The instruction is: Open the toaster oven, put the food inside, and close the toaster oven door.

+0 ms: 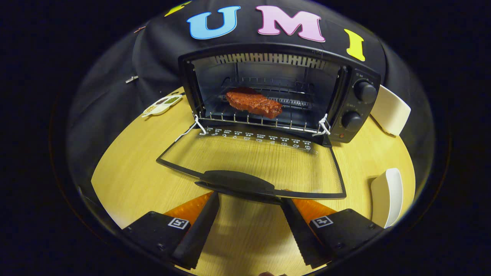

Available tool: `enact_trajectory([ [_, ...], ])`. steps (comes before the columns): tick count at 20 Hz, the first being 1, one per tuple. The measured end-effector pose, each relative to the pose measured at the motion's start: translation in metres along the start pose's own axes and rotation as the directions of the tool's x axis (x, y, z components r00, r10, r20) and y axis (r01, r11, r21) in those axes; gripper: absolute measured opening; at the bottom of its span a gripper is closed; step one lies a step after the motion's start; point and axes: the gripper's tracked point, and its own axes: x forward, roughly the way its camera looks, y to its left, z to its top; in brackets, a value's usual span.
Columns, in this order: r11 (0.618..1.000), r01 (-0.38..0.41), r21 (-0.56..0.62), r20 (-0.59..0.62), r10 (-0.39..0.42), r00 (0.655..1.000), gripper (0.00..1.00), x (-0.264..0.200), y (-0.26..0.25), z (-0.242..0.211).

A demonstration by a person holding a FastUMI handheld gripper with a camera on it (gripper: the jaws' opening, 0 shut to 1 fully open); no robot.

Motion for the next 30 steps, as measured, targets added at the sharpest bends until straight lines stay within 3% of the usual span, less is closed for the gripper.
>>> enact_trajectory([
  [4,0.999,-0.027,-0.044,0.115,0.032,0.993,1.0,-0.033,0.001,0.041],
  [9,0.998,-0.045,0.054,0.206,0.033,0.978,1.0,-0.05,-0.005,0.101],
  [14,0.998,0.007,-0.055,0.276,0.009,0.961,0.99,-0.055,-0.016,0.159],
  [18,0.999,0.019,-0.039,0.383,-0.003,0.924,0.98,-0.085,-0.016,0.206],
  [22,1.0,0.012,0.023,0.467,-0.021,0.884,0.98,-0.138,-0.027,0.225],
  [30,0.992,0.095,0.078,0.547,-0.122,0.828,0.98,-0.214,-0.079,0.227],
])
